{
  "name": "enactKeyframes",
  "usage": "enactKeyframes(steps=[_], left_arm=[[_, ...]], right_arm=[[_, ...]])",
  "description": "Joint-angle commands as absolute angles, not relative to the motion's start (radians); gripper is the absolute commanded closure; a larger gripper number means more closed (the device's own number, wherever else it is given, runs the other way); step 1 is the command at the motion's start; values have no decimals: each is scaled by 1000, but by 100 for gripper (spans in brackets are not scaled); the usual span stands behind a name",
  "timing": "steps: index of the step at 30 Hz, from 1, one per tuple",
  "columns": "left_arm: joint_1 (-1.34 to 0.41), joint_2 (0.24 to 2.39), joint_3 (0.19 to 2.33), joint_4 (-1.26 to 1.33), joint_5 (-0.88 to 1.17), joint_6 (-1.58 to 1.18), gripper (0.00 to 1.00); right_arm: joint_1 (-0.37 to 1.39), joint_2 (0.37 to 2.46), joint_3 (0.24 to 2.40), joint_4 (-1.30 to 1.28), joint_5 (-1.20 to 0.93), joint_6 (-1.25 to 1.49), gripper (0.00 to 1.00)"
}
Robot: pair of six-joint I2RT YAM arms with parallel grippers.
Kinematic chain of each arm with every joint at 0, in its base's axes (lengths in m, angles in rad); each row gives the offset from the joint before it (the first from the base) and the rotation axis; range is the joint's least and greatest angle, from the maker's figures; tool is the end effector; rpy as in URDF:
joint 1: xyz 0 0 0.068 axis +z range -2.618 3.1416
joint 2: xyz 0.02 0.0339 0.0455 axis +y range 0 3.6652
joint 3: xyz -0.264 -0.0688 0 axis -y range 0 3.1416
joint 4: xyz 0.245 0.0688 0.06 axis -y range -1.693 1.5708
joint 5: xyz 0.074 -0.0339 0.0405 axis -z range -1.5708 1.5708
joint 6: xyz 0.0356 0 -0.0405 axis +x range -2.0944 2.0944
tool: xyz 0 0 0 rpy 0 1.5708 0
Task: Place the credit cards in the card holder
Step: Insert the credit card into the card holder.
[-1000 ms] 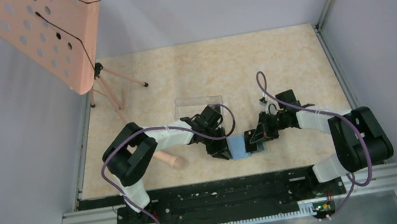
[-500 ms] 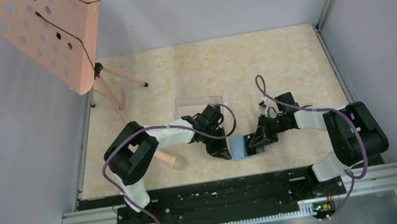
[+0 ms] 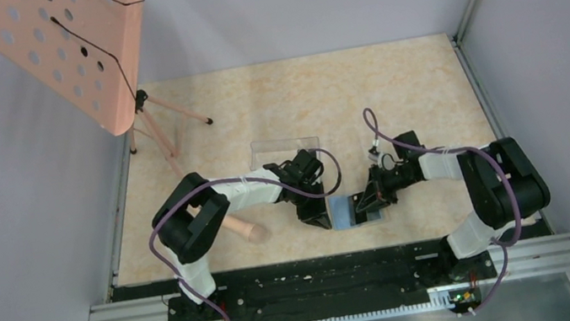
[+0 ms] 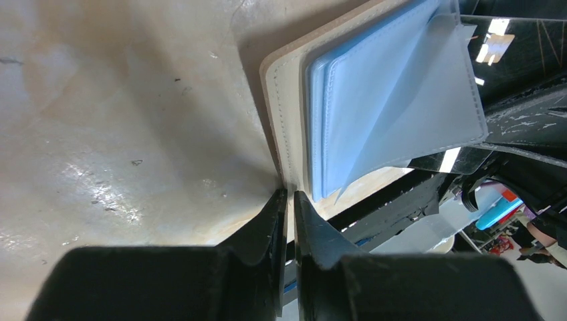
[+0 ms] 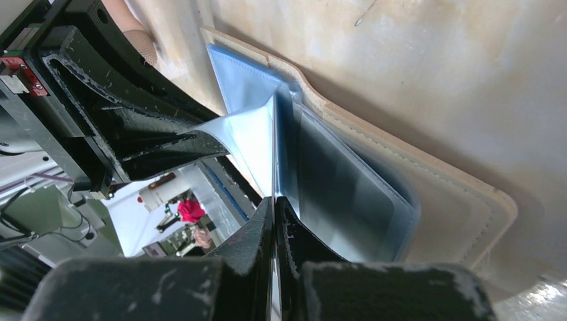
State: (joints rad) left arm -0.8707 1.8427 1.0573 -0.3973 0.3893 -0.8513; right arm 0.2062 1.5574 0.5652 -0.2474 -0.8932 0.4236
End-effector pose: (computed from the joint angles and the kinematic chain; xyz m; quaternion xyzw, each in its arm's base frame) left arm 0.2133 -0.2741 0.1380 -0.0466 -0.9623 0.2672 0.0207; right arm 0.2214 0.0746 0.1141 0.0257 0.8921 0.4511 0.0094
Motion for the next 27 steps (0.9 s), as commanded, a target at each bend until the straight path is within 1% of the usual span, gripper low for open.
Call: enactKeyframes(steps=[1, 6, 13, 17, 22, 23, 25, 27], left_arm=[[-877, 1881, 1066, -425, 313, -822, 86], [-877, 1889, 1072, -427, 316, -818, 86], [-877, 1900, 1086, -433, 321, -813, 87], [-877, 1908, 1092, -437, 323, -810, 87], [-877, 1907, 1094, -440, 323, -810, 87], [-877, 1907, 1095, -441, 322, -810, 87], [-877, 1908, 1097, -441, 324, -809, 87], [-877, 1909, 1101, -445, 322, -807, 87]], right_arm=[[215, 1584, 600, -246, -972, 396, 100], [244, 1603, 623, -240, -962, 408, 100], [252, 1600, 694, -323, -855, 348, 91], [257, 1592, 727, -389, -778, 302, 78], [290, 1546, 754, -440, -671, 289, 56], [302, 1537, 761, -450, -650, 290, 53], [325, 1530, 773, -461, -616, 291, 50], [342, 1535, 783, -477, -589, 291, 50]])
